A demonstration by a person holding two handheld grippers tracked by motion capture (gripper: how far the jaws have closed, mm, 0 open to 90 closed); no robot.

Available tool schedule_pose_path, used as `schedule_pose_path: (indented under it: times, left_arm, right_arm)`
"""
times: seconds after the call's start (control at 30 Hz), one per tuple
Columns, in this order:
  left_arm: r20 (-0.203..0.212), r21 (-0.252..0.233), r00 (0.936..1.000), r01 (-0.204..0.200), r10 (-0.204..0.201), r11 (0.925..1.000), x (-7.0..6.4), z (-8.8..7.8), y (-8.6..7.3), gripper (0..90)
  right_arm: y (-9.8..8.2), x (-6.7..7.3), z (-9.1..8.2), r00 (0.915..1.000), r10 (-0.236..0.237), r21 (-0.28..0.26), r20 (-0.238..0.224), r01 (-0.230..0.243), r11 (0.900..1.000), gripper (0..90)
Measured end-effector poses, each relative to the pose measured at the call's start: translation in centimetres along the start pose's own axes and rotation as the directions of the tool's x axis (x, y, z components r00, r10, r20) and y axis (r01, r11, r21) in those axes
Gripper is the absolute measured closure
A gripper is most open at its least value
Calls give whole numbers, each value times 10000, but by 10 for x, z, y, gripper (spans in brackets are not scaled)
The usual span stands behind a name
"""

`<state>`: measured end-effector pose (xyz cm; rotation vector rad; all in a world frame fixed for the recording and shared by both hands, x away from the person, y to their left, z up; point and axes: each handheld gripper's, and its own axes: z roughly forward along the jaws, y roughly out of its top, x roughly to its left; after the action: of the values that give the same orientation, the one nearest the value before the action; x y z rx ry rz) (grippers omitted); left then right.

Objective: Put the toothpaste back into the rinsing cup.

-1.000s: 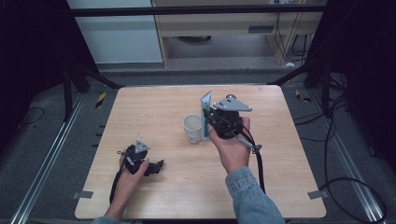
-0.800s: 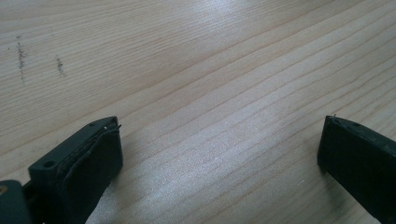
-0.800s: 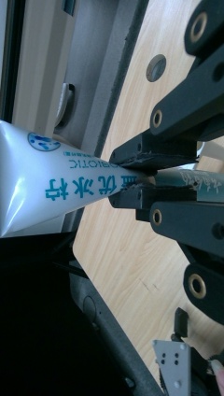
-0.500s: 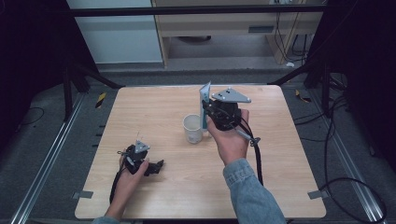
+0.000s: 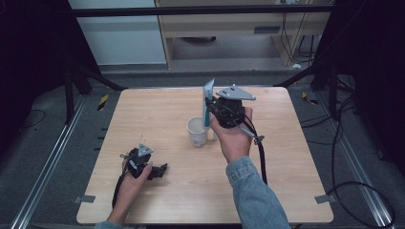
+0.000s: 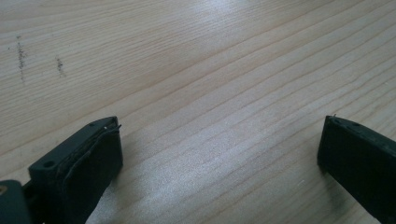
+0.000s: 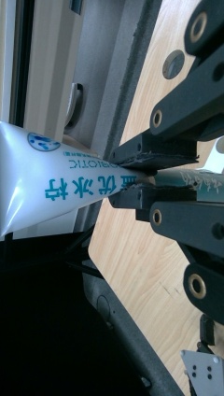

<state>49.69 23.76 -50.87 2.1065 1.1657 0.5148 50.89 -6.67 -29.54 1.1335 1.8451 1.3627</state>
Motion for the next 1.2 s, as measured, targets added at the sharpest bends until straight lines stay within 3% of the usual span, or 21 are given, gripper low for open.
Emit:
schedule_pose_path:
  times: [0.23,0.63,1.2]
  left_arm:
    - [-1,-3,10000,2,-2,10000,0,0,0,0]
    - [2,1,10000,-3,3,10000,0,0,0,0]
    - [6,8,10000,31,-31,10000,0,0,0,0]
  right_arm:
    - [-3,-6,12,9999,95,-100,99,-94,9999,804]
    - [-8,-2,33,9998,176,-220,-41,-177,9996,804]
    - [-30,2,62,9999,113,235,-37,-112,9997,804]
